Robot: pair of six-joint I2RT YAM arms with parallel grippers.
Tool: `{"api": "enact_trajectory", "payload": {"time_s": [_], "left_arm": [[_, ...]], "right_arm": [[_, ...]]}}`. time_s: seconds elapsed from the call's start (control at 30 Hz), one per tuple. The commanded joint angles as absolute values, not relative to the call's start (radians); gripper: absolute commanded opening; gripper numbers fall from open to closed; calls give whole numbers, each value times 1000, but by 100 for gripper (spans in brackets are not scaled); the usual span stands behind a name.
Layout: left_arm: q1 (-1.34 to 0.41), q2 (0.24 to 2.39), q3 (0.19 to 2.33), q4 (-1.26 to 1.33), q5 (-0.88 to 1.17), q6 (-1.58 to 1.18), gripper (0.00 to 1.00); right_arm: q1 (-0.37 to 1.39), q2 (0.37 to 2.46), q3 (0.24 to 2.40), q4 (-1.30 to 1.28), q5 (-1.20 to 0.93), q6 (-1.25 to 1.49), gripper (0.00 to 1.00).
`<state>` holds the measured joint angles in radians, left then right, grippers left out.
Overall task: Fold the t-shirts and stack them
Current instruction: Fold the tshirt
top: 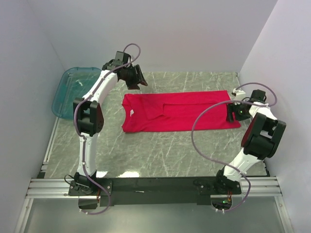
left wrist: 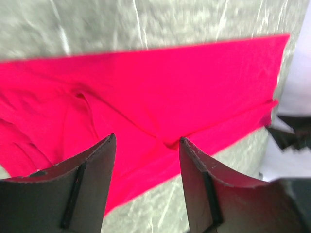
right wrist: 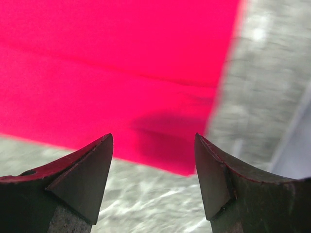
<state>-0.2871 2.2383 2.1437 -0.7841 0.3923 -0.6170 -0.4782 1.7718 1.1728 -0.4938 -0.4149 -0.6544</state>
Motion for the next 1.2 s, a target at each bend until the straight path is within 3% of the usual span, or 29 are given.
{"api": "enact_trajectory", "payload": {"time_s": [0.0,0.13,0.23,0.27,0.37,0.47,0.63,1.17], "left_arm": [[-264,2122,2178,-690,329,-580,60],[-242,1802,1912,-507,190,-499,68],[-197,1480,1556,-332,108,-482,89],[-148,1330,1375,-301,110,-497,99],[-59,1078,1055,-227,182,-496,99],[-35,904,858,-235,166,-460,99],[-34,772,744,-265,115,-433,99],[-34,752,749,-296,77,-417,99]], "right_arm": [[-420,1637,1143,-554,-497,-753,75],[-185,1528,1117,-808,-685,-1088,75],[25,1465,1063,-755,-689,-1093,75],[190,1465,1060,-714,-623,-1059,75],[456,1543,1115,-528,-429,-896,75],[595,1713,1300,-456,-262,-764,73],[701,1949,1549,-465,-94,-687,68],[770,2120,1655,-459,29,-626,65]]}}
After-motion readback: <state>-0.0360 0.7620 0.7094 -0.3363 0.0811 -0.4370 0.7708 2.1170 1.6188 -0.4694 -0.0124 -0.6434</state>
